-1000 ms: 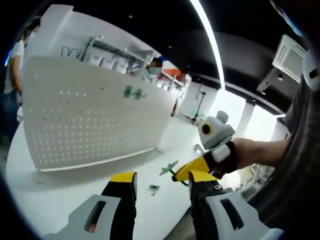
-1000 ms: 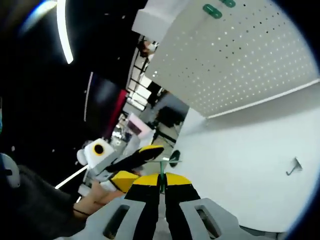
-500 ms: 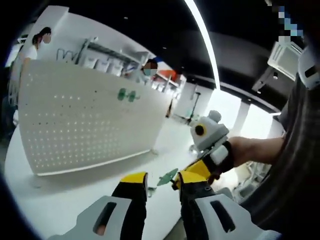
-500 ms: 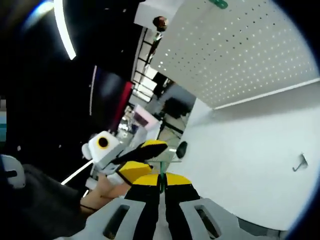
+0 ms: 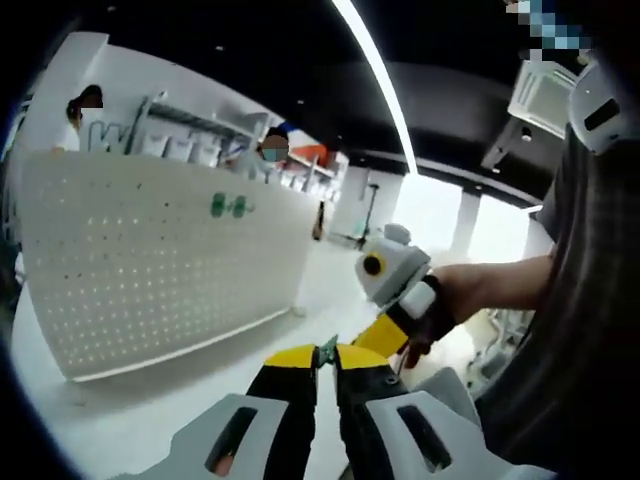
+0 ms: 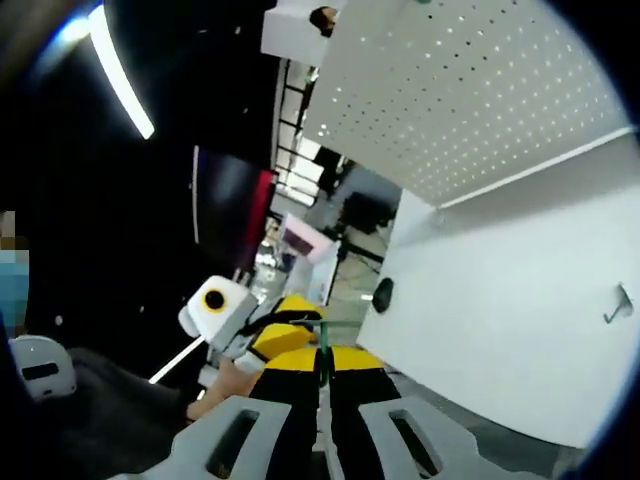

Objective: Insert the hook assembly into the mounting plate slot until the hook locks in place.

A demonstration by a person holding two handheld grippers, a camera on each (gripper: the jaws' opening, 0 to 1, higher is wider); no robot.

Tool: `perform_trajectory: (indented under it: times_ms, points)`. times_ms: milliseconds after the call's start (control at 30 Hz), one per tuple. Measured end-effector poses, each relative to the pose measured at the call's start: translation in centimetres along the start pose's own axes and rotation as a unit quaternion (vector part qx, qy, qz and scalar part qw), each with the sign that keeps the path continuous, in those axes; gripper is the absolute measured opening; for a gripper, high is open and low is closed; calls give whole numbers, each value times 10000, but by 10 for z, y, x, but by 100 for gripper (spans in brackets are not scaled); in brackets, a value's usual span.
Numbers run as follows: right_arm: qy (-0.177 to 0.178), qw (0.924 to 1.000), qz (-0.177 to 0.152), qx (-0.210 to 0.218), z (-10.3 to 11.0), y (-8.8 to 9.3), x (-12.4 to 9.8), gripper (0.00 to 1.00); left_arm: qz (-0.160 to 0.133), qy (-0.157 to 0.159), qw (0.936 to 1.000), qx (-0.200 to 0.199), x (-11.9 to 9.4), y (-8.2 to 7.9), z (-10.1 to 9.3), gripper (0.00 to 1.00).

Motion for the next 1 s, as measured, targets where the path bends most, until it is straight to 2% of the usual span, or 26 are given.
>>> perform_trajectory:
  times_ms: [233,600,867,933,967,1000]
  points:
    - [-71,9999,-55,115,-2,0,-1,1,74,-24,10000,31,0,0,0,4]
    - [9,9999,-101,-111,1,2,-2,1,327,-138,9988,339,3,-3,-1,3]
    - [109,9997,-141,-150,-1,2,-2,4,390,-211,9986,281,0,-3,1,2]
    - [35,9997,-186,-143,-2,3,-3,5,354,-230,9986,311,-1,-4,1,2]
    - [-216,9991,-276,-229,0,2,-2,6,316,-224,9987,318,-2,-5,0,2]
    - [-505,9976,-467,-47,2,2,-2,8,290,-213,9988,317,-2,-6,0,2]
Point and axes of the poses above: the point that each gripper's makers call its tool centre point, and the gripper's own axes: x roughly forward along the fingers, z roughly to its left, y roughly out of its underside, the point moved 10 cm from there along -x, roughly backward along the fingers, and after that the axes turned 14 degrees about -y, right-handed, at the moved point
